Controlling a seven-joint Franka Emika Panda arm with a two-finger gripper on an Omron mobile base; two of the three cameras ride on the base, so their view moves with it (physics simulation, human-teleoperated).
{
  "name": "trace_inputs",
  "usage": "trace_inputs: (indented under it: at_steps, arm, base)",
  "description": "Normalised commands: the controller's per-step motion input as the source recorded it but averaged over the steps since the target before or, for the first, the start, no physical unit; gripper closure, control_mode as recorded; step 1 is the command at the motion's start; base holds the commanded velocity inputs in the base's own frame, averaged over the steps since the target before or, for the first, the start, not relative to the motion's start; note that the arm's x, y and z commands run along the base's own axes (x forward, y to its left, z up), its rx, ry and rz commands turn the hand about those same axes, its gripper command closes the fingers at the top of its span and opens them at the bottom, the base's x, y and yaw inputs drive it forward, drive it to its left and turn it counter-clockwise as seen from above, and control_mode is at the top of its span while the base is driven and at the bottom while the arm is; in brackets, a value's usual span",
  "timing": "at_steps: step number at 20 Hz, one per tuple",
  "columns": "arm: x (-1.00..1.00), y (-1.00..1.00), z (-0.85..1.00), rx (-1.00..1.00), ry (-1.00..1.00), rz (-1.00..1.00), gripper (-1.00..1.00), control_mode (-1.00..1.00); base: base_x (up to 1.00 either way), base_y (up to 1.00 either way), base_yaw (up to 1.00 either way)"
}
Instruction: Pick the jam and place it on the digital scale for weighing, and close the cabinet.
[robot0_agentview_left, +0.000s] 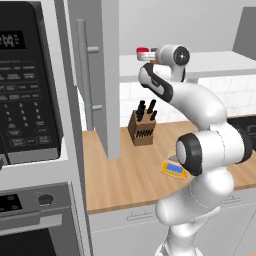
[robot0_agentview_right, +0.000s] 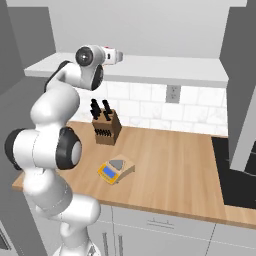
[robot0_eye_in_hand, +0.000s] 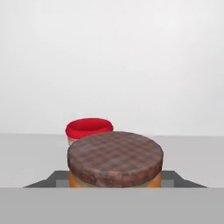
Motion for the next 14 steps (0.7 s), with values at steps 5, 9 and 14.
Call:
trace_inputs:
  at_steps: [5, 9, 14]
  arm:
    - [-1.00, -0.09, 0.00, 0.03, -0.27, 0.00, 1.00, -1.00]
    - [-1.00, -0.15, 0.00, 0.05, -0.30, 0.00, 1.00, -1.00]
    - [-1.00, -0.33, 0.00, 0.00, -0.22, -0.02, 1.00, -1.00]
  base:
    - [0.00, 0.00, 0.00]
    - [0.00, 0.00, 0.00]
    - [0.00, 0.00, 0.00]
